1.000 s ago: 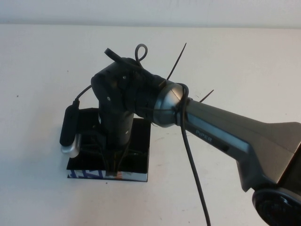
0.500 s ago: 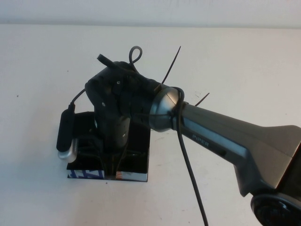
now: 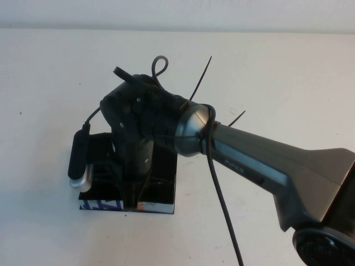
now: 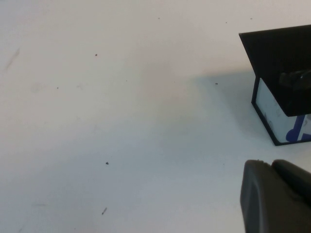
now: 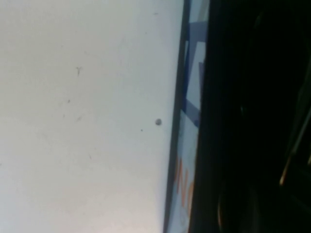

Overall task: Return glasses to glasses case
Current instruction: Place the glasses in the glasses case

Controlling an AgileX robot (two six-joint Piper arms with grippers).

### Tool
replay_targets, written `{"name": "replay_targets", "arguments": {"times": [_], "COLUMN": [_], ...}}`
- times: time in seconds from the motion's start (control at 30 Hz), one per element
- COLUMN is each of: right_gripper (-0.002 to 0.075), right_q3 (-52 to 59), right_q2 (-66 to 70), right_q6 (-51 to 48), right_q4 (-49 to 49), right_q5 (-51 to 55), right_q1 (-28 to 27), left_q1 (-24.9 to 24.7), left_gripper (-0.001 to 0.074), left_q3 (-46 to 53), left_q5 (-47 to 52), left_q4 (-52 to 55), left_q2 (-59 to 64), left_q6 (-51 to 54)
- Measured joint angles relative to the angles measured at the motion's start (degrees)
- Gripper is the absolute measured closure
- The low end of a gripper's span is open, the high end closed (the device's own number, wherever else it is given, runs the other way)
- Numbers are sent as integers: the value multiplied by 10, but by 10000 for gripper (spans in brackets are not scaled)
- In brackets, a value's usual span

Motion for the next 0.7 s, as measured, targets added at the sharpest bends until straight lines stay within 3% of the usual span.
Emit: {"name": "replay_targets", "arguments": {"times": [0.33,0.57,0.7], "right_gripper": [694,481,435], "right_q3": [0,0,0], "right_q2": [5,5,3], "right_q6": [6,18,18], "right_q4": [2,2,-3], "right_q5": [0,0,0], "right_q1": [0,0,0], "left_q1": [0,0,0], "left_gripper": [739,739,739], "left_q3": [0,0,0], "left_q5": [0,0,0], "left_q4": [0,0,0], "left_q2": [0,0,0], "left_q6": [0,0,0]}}
